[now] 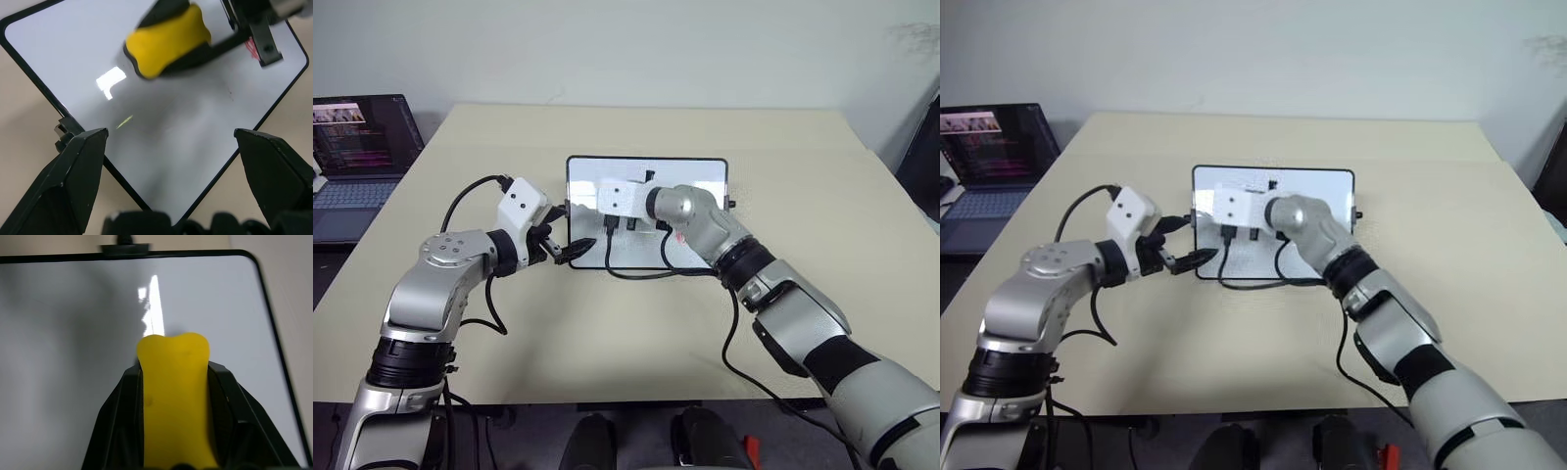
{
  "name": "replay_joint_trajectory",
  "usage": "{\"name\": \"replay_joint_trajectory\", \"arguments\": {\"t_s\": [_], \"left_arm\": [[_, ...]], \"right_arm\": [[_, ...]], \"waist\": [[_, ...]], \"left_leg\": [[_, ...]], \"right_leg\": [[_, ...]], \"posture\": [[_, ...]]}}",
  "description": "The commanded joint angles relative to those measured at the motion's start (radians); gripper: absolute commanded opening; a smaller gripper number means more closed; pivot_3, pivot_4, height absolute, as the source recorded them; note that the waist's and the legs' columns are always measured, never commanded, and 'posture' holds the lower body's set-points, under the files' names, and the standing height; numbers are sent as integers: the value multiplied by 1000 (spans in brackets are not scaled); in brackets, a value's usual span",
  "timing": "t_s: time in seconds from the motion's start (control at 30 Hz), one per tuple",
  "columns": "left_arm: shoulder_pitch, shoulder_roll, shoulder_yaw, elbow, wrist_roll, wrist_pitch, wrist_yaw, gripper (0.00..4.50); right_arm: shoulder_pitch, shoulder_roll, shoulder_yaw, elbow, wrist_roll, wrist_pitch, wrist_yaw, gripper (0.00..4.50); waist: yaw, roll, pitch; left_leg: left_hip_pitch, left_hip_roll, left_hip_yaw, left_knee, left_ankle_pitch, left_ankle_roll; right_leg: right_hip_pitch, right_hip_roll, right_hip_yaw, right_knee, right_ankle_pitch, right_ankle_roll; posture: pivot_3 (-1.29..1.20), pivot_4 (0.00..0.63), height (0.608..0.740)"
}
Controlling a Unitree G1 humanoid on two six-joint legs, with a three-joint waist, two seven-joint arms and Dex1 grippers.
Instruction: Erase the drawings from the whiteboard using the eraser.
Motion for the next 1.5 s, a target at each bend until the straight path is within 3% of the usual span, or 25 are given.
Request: {"name": "replay_joint_trajectory", "arguments": {"t_s": [0.03, 0.27, 0.67, 0.97, 1.3, 1.5], "left_arm": [[-21, 1, 3, -11, 8, -26, -4, 4500], [-21, 1, 0, -11, 7, -27, -9, 4500], [-28, -10, 3, -8, 4, -28, 0, 4500], [-27, -13, 1, -9, 3, -27, -2, 4500], [-37, -15, 4, 5, 10, -35, 4, 4500], [-43, -8, 24, 54, 14, -52, 20, 4500]], "right_arm": [[0, -21, -3, 35, -44, 31, -26, 1334], [-66, -16, -54, 76, -42, 2, -173, 1333], [32, -39, 19, 12, -73, 38, 42, 1333], [-52, -5, -62, 62, -53, -24, -184, 1332], [3, 22, -30, 57, -60, -12, -69, 1332], [-9, 36, -145, 47, 9, -23, -172, 1332]], "waist": [[0, 0, 0], [2, 0, 1], [-1, 0, 0], [2, 0, 1], [-3, 0, 1], [-2, 0, 2]], "left_leg": [[0, 0, 0, 2, 0, 0], [0, 0, -1, 5, 1, 1], [0, 0, -1, 4, 1, 1], [0, 1, -1, 4, 1, 1], [-3, 1, -1, 3, 1, 1], [-2, 1, -1, 3, 1, 1]], "right_leg": [[0, 0, 0, 2, 0, 0], [0, 1, 0, 4, 1, -1], [0, 1, 0, 4, 1, -1], [-1, 2, 0, 4, 1, -1], [-2, 1, 0, 2, 1, -1], [-2, 1, 0, 3, 1, -1]], "posture": [[0, 150, 740], [0, 150, 740], [0, 150, 740], [0, 150, 740], [0, 150, 740], [0, 150, 740]]}}
